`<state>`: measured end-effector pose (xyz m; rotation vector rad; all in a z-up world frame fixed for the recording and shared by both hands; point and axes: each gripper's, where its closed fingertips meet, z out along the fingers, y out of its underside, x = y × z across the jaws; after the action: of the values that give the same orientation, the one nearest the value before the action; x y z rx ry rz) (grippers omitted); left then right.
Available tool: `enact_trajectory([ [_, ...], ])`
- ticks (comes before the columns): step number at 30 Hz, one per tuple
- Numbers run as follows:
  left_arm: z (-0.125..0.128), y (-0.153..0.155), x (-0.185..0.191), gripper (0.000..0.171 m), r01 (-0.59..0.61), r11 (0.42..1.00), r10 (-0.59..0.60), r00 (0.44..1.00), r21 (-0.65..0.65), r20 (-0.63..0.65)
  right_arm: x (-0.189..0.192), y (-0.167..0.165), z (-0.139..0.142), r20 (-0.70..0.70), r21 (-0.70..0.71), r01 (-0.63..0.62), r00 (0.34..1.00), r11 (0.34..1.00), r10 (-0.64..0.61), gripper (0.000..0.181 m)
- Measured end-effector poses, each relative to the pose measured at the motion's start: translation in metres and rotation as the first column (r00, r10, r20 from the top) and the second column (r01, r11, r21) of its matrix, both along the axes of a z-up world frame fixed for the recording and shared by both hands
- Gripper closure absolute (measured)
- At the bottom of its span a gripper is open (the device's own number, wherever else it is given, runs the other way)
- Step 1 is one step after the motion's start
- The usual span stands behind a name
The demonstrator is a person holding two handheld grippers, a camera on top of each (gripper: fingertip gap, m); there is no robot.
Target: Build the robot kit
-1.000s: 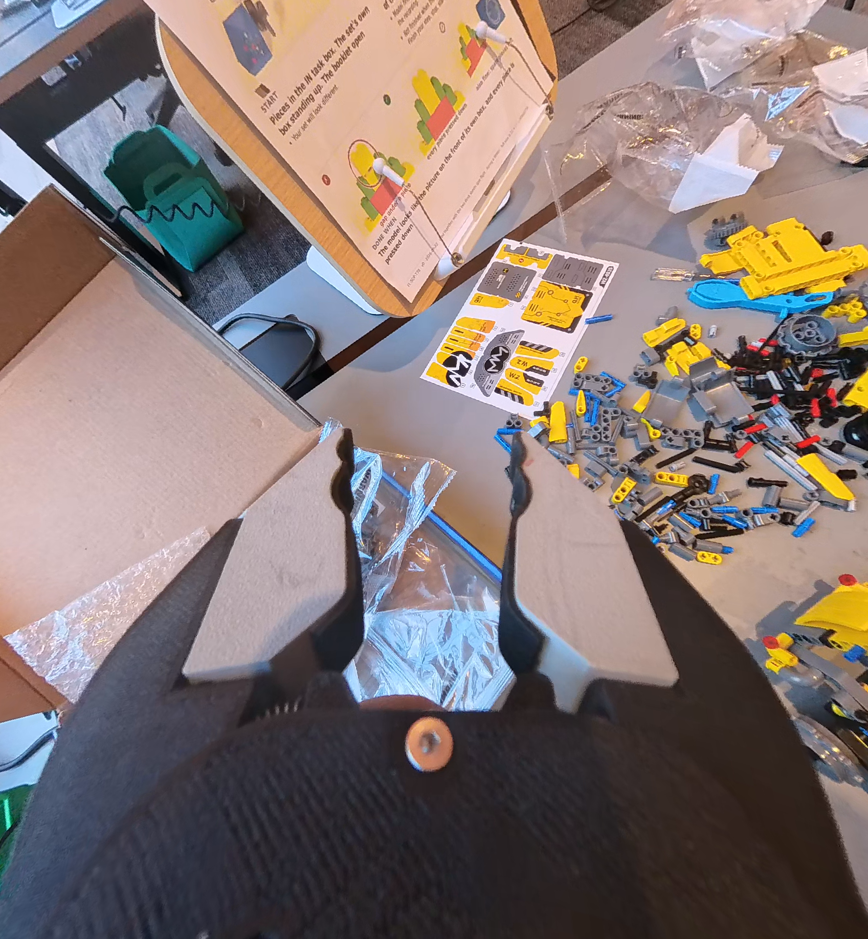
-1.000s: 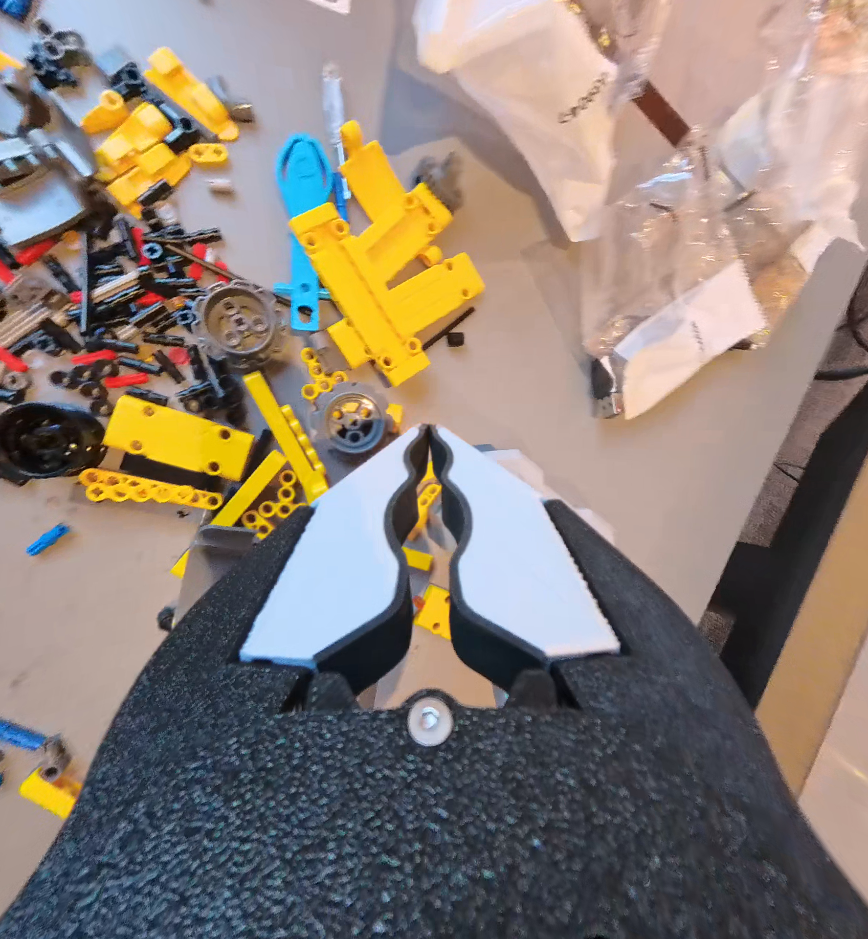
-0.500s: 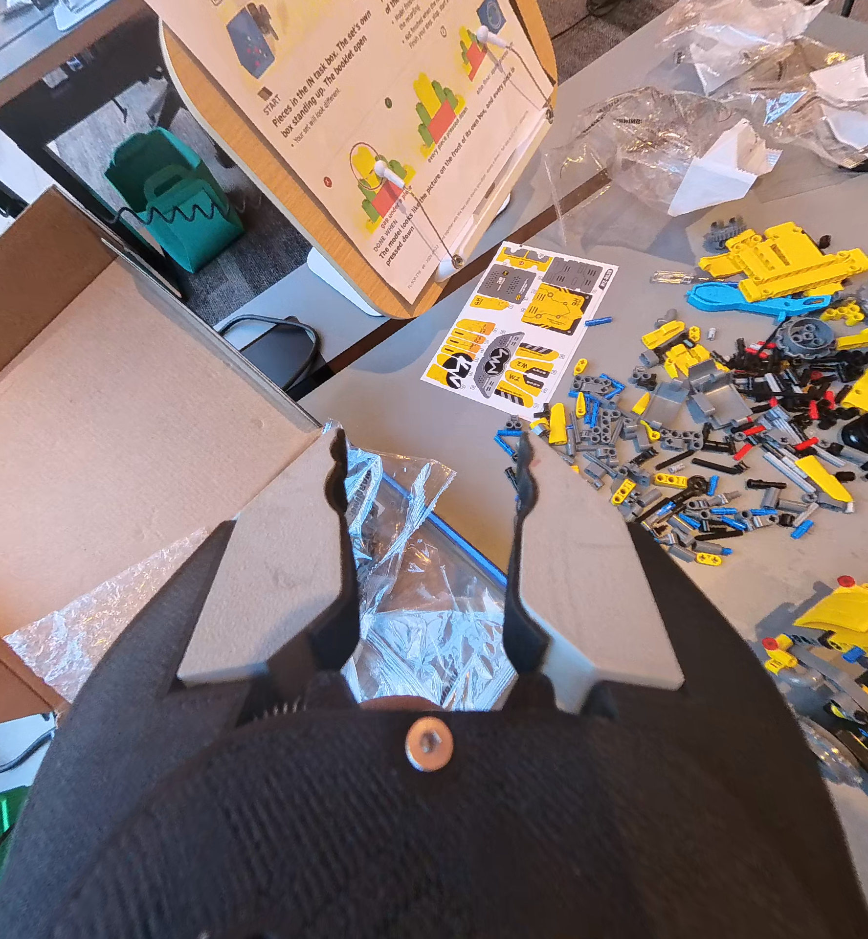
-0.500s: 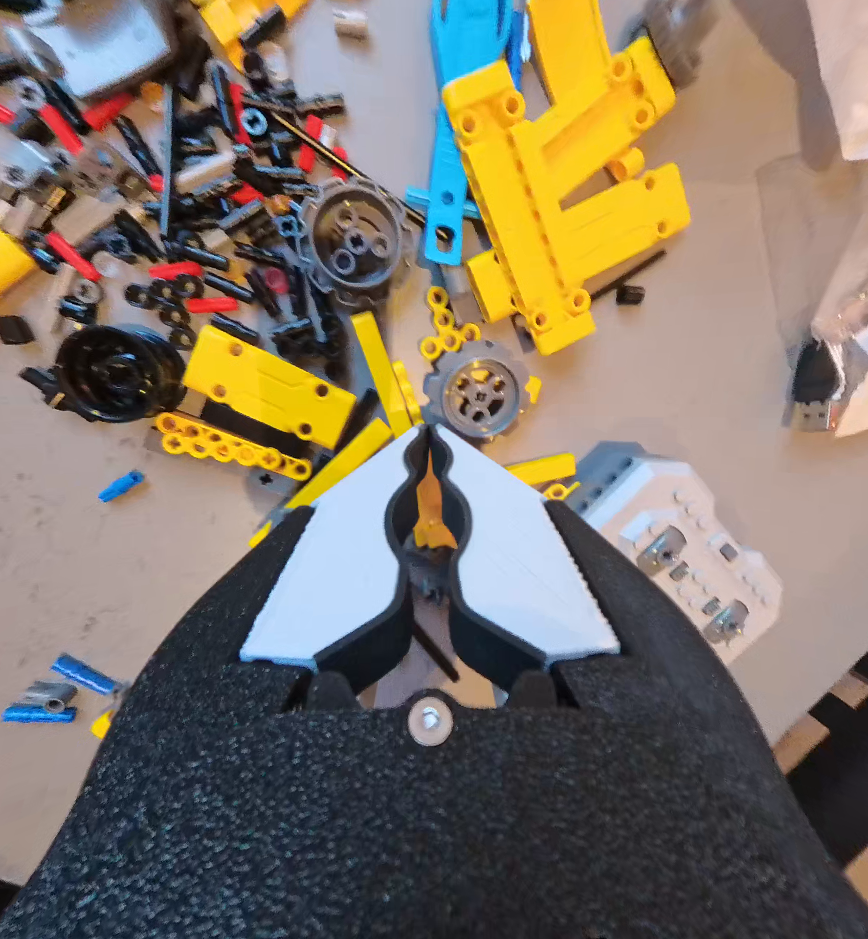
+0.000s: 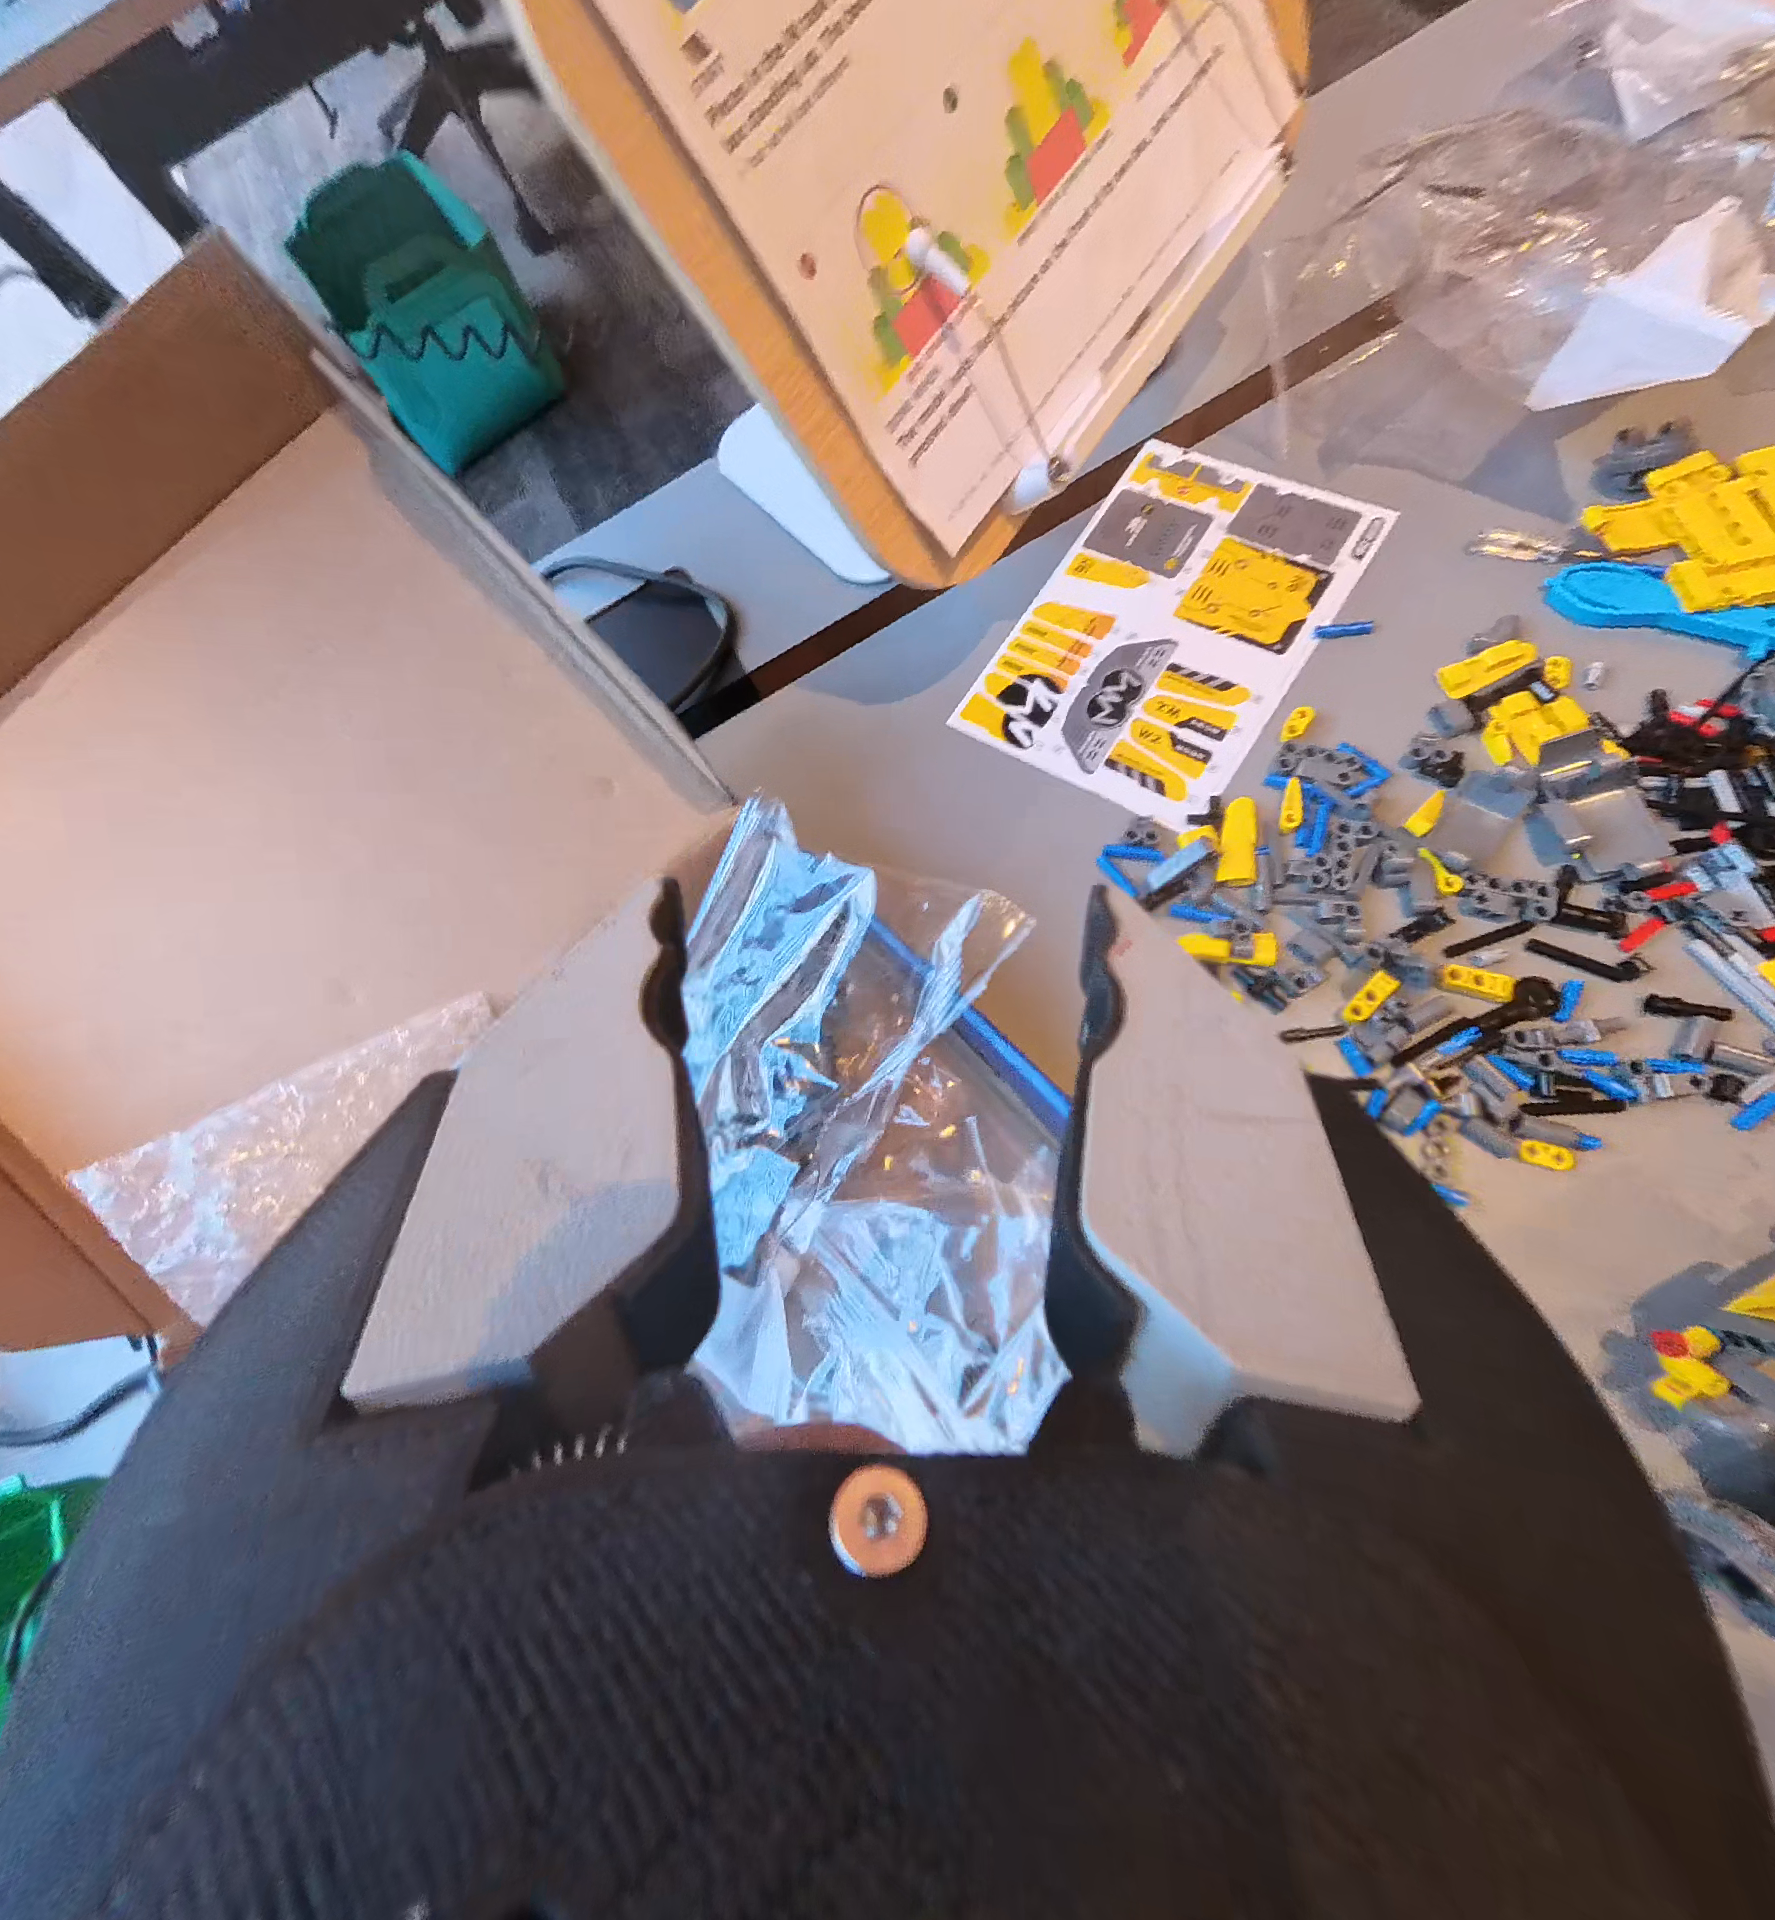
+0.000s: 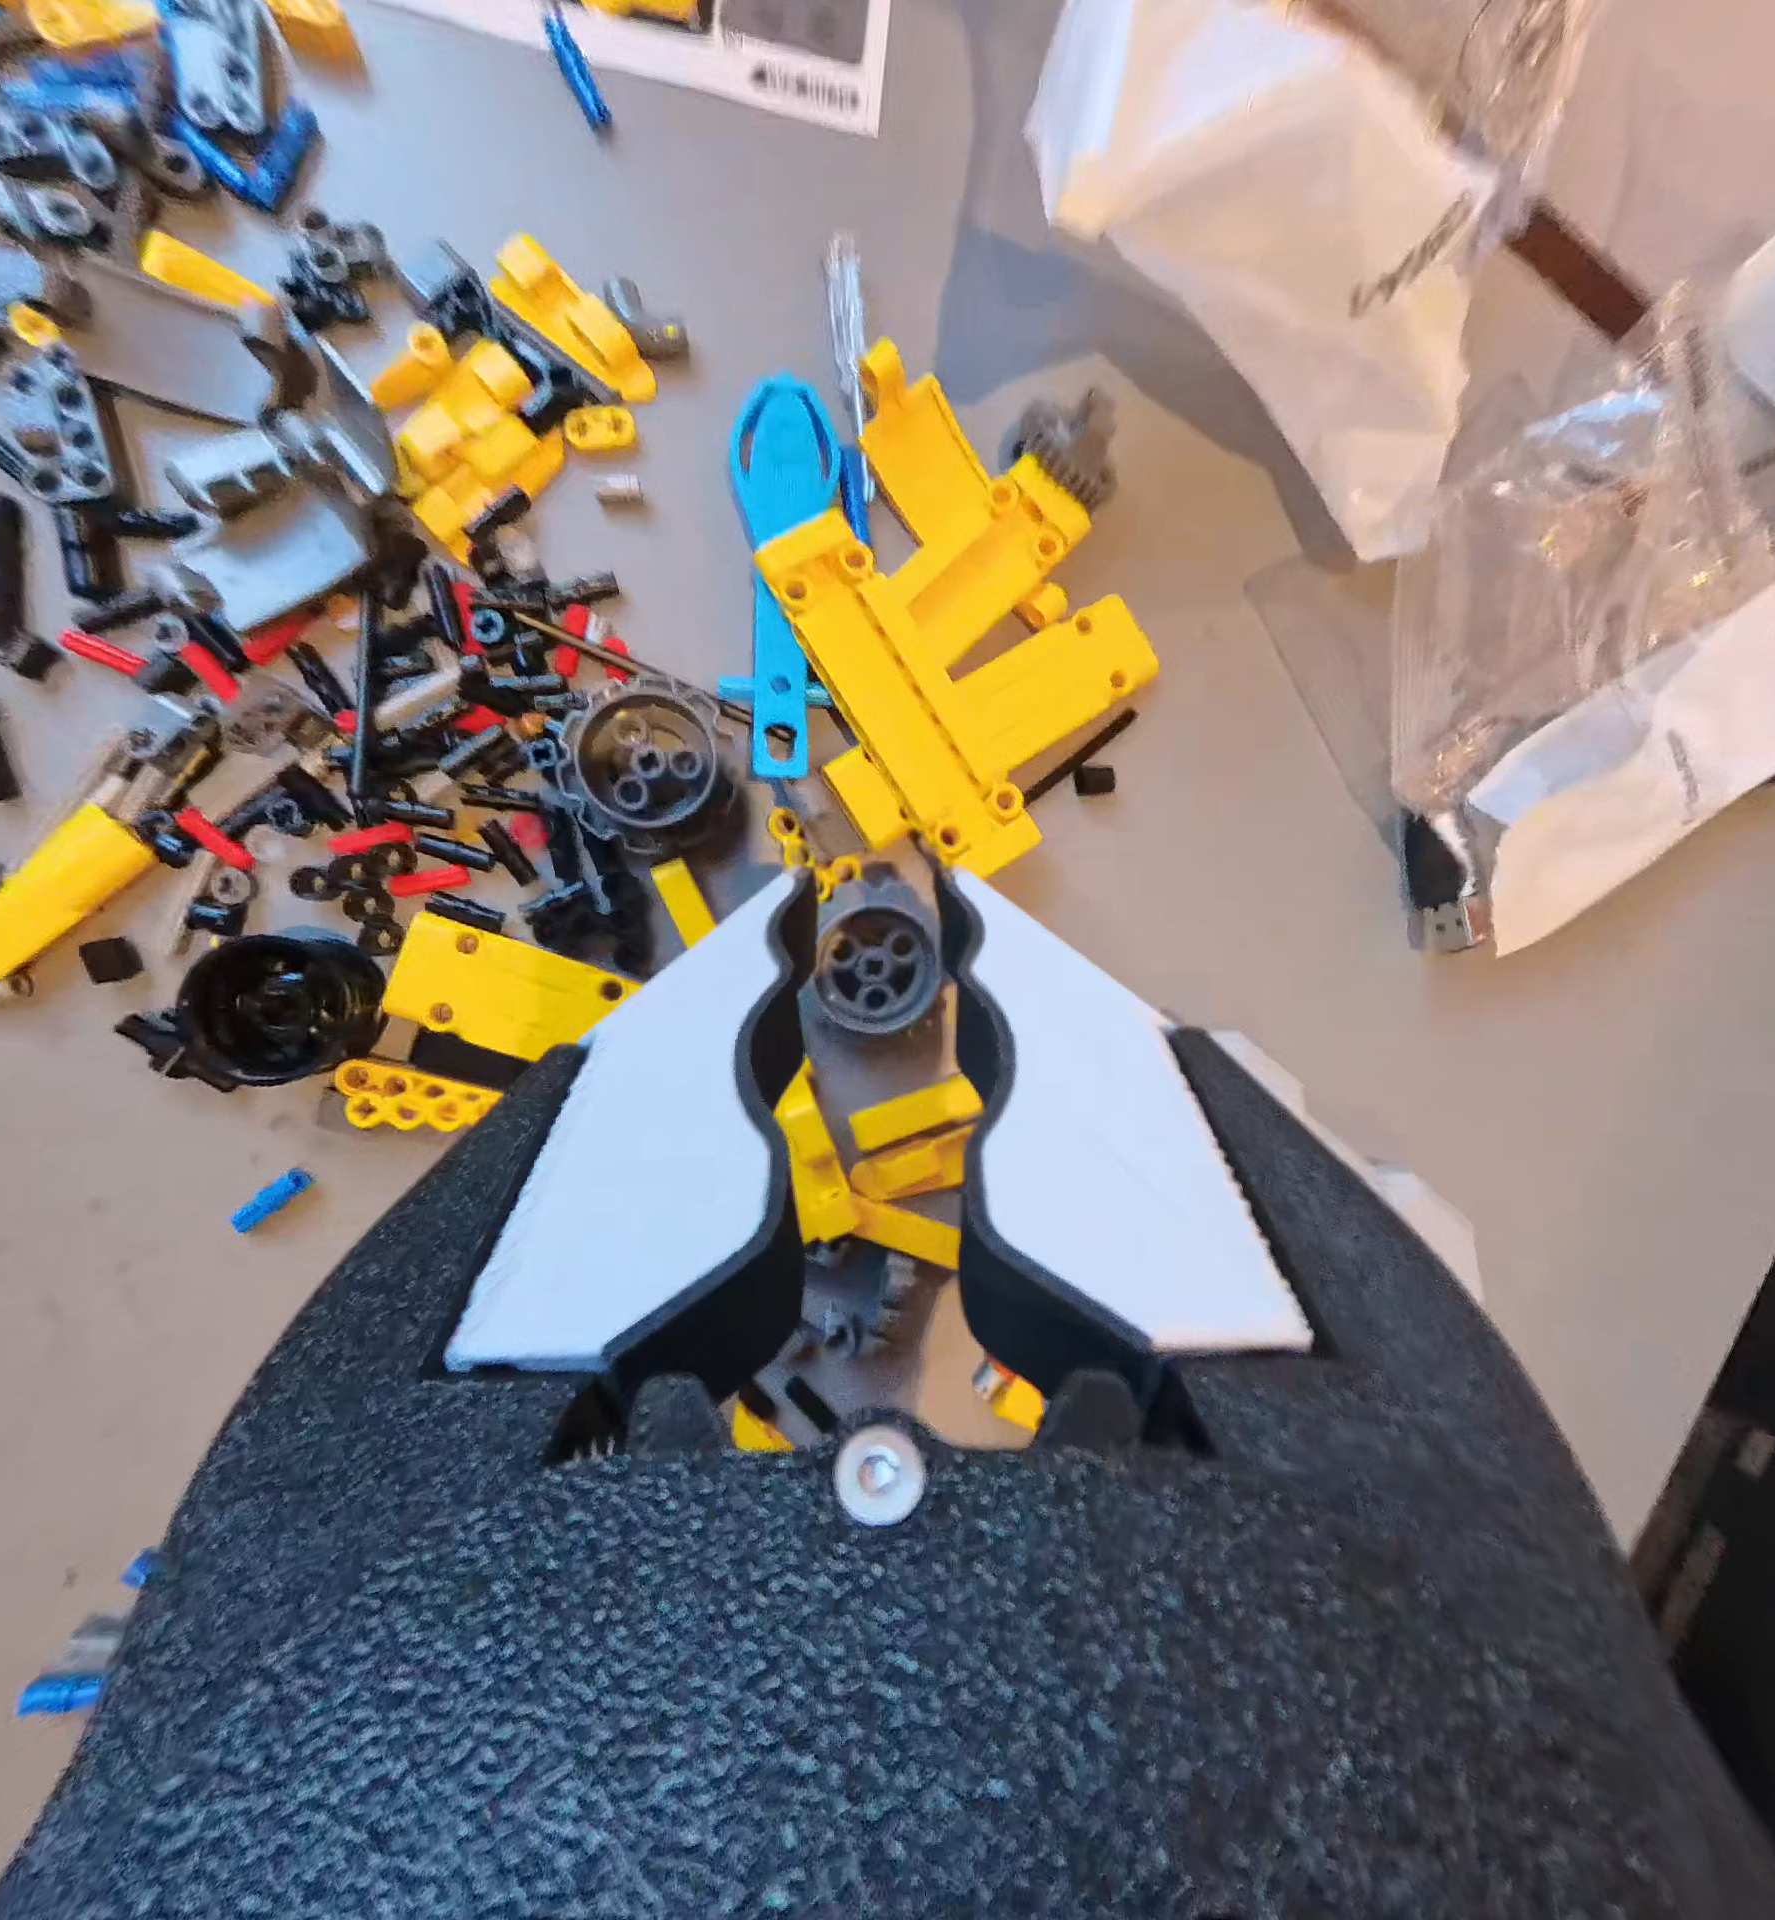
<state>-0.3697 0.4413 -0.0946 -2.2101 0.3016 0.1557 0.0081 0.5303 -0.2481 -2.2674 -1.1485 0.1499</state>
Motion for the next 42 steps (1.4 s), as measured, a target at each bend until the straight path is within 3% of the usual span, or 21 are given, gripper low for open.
enact_trajectory([
  [4,-0.009,0.001,-0.013,0.095,-0.032,0.999,0.032,0.999,-0.030,0.024,-0.010,-0.008,-0.016,-0.028,-0.109,-0.073,0.997,0.991,0.070,0.150],
  [8,-0.004,0.002,-0.006,0.096,-0.004,1.000,0.005,0.999,-0.007,0.045,-0.018,0.001,-0.023,0.000,-0.109,-0.118,0.993,0.987,0.118,0.157],
  [10,-0.005,0.002,-0.002,0.096,0.007,1.000,-0.007,0.999,-0.009,0.039,-0.023,0.002,-0.027,-0.003,-0.139,-0.138,0.990,0.981,0.139,0.174],
  [13,-0.007,0.002,0.000,0.096,0.012,1.000,-0.012,0.999,-0.019,0.030,-0.026,0.001,-0.031,-0.003,-0.200,-0.153,0.988,0.968,0.155,0.175],
  [15,-0.007,0.003,0.000,0.096,0.012,1.000,-0.011,1.000,-0.021,0.029,-0.026,0.002,-0.023,-0.023,-0.202,-0.154,0.988,0.967,0.153,0.175],
  [22,-0.005,0.002,-0.001,0.097,0.013,1.000,-0.013,0.999,-0.014,0.038,-0.030,-0.004,0.020,-0.293,-0.270,-0.155,0.953,0.950,0.072,0.175],
  [28,-0.004,0.002,0.002,0.097,0.021,1.000,-0.021,0.999,-0.010,0.035,-0.034,-0.015,0.035,-0.485,-0.431,-0.196,0.874,0.881,-0.043,0.175],
  [32,-0.004,0.001,0.005,0.097,0.032,0.999,-0.032,0.999,-0.014,0.028,-0.045,-0.026,0.050,-0.631,-0.535,-0.290,0.762,0.793,-0.147,0.175],
  [42,-0.008,0.002,0.017,0.096,0.066,0.997,-0.066,0.998,-0.033,0.003,-0.058,-0.026,0.084,-0.779,-0.568,-0.412,0.548,0.712,-0.304,0.175],
])
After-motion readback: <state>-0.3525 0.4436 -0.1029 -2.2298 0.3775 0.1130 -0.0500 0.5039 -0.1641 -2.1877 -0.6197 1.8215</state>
